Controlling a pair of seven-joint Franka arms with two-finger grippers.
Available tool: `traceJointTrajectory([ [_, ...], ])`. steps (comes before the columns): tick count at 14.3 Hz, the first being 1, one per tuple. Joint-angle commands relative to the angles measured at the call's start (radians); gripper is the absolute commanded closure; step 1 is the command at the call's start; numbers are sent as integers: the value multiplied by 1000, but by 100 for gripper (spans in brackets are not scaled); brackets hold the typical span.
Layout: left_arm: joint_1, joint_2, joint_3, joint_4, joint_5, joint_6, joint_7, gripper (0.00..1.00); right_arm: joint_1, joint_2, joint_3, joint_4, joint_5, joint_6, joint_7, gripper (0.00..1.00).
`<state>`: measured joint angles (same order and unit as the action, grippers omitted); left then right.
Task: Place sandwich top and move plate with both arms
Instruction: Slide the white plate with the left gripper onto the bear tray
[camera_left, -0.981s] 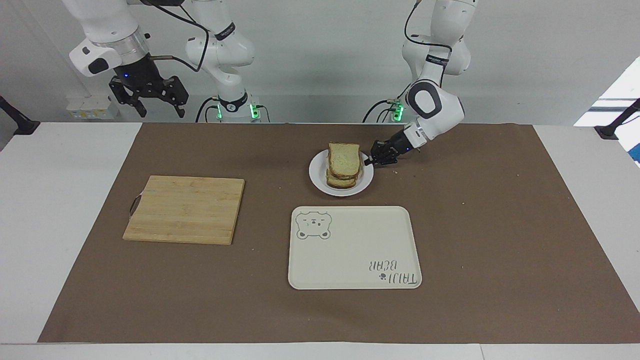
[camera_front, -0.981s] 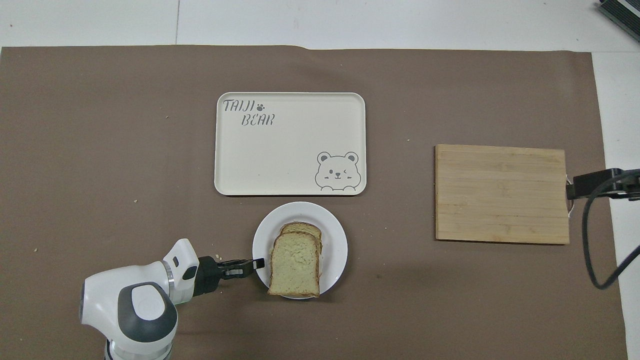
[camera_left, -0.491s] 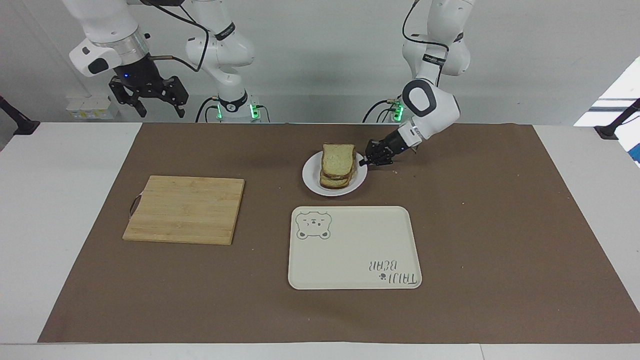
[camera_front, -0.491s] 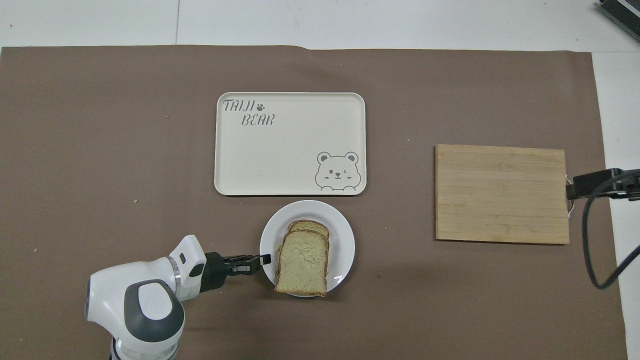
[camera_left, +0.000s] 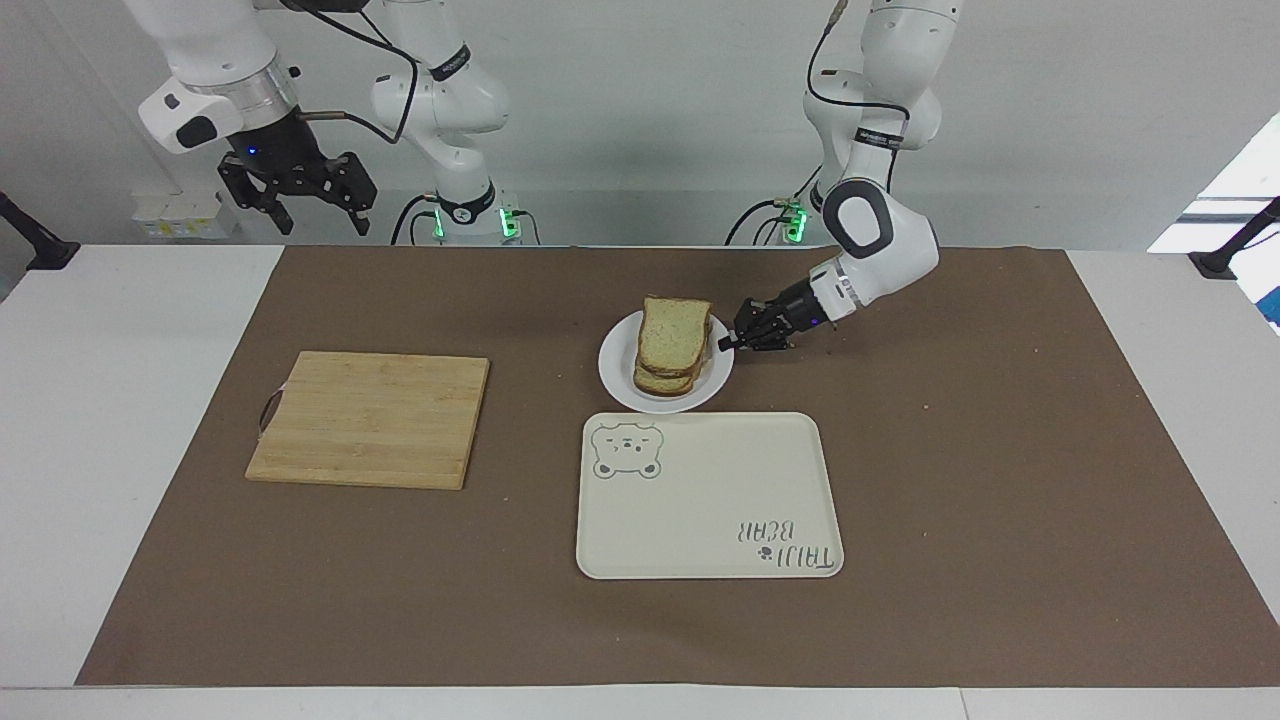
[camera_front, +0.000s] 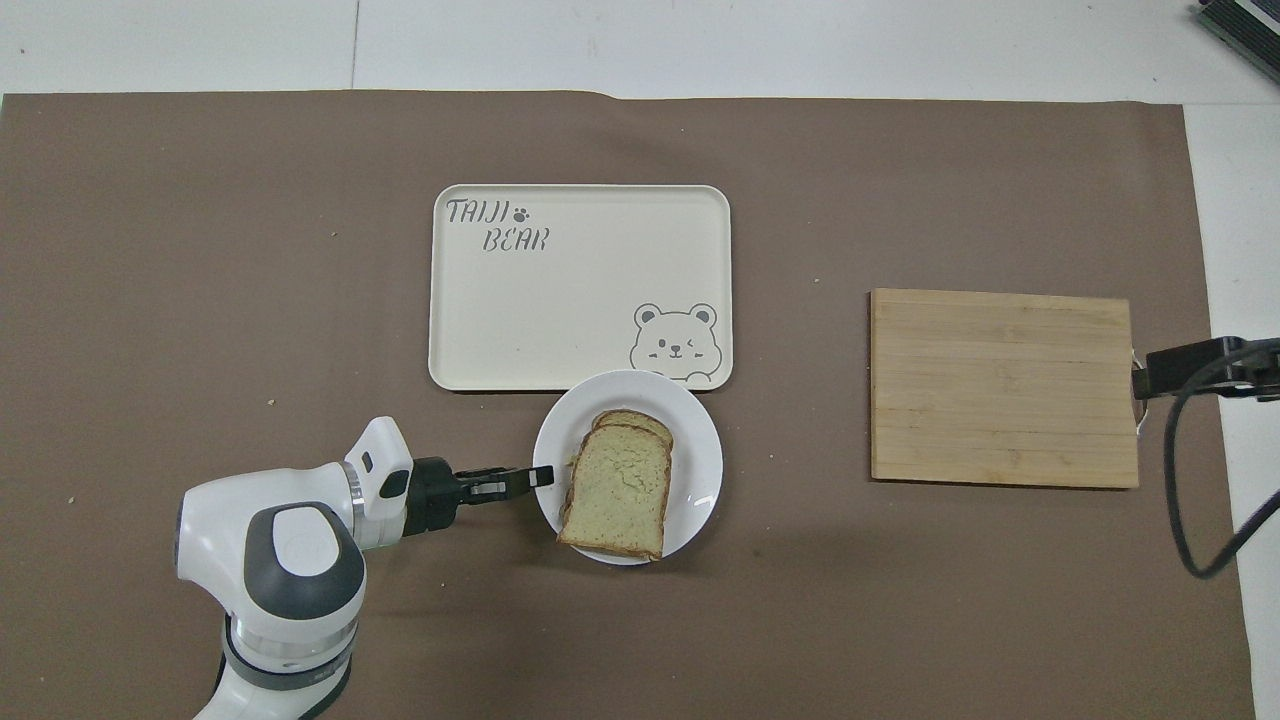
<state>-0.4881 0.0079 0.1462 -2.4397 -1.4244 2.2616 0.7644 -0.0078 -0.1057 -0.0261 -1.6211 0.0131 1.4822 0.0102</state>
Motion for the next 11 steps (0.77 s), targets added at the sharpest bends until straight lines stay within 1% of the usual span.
traceJointTrajectory([
  [1,104,52,-1,120,93,-146,-77,100,-12,3,6,15,7,-20,-19,0],
  [2,147,82,-2,180,125,-204,-97,100,-12,3,6,15,7,-19,-19,0],
  [4,207,162,-5,325,220,-263,-193,100,-12,3,6,17,7,-19,-15,0],
  [5,215,208,-5,414,238,-278,-238,100,-14,4,5,17,8,-16,-16,0],
  [6,227,242,-5,476,243,-306,-255,100,-14,4,6,17,10,-7,-27,0],
  [7,259,259,-8,505,248,-319,-254,100,0,4,11,17,7,1,-33,0],
  [8,278,277,-11,514,255,-323,-251,100,8,7,12,15,-4,31,-54,0],
  [9,281,300,-13,536,262,-321,-251,100,8,12,11,15,5,71,-117,0],
  [10,289,326,-11,586,260,-327,-249,100,3,12,9,13,7,81,-156,0],
  [11,307,367,-13,629,259,-333,-247,100,8,9,9,10,7,78,-153,0],
])
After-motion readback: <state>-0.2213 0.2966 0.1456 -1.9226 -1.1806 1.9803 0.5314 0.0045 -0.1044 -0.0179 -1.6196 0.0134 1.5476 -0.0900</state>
